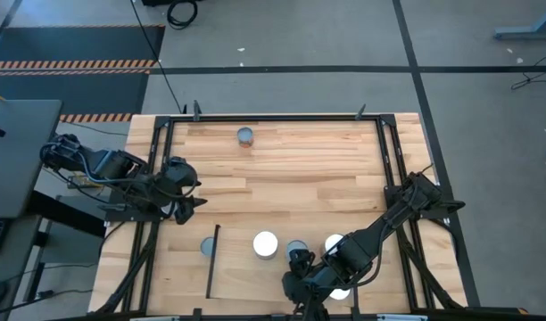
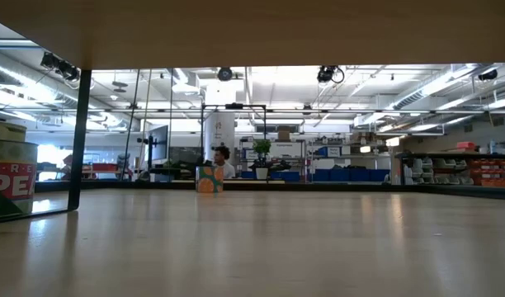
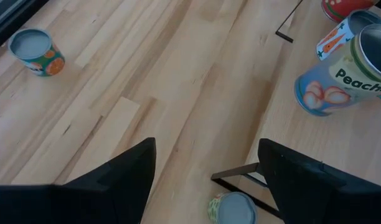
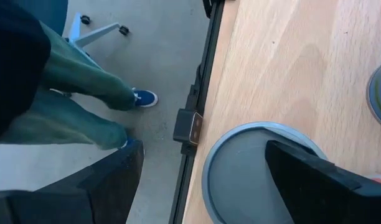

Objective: Pick and place cans onto a shelf
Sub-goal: Adjust the cans on the shelf

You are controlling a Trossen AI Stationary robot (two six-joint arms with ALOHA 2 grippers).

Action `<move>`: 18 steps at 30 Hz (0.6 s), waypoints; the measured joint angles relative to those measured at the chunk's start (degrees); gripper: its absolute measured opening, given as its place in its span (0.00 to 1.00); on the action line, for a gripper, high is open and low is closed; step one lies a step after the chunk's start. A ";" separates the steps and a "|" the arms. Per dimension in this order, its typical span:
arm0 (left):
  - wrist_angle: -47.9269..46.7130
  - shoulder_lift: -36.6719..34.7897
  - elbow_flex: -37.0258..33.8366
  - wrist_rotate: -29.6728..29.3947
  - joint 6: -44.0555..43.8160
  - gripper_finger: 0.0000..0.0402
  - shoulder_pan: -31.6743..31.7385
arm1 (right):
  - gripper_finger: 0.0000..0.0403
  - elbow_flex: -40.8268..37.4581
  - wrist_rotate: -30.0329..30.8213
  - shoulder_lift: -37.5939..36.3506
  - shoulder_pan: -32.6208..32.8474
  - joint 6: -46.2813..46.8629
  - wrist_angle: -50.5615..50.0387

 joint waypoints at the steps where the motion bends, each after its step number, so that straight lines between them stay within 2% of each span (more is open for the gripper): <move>1: 0.00 0.00 0.00 0.00 0.02 0.71 0.00 | 0.86 0.08 0.00 0.00 0.00 0.47 -0.12; 8: 0.04 -0.04 0.00 0.00 0.05 0.71 0.00 | 0.86 0.87 -0.31 0.02 0.00 2.11 -3.47; 18: 0.07 -0.04 -0.02 0.00 0.52 0.71 0.00 | 0.86 0.85 -1.66 0.04 -0.02 3.12 -2.19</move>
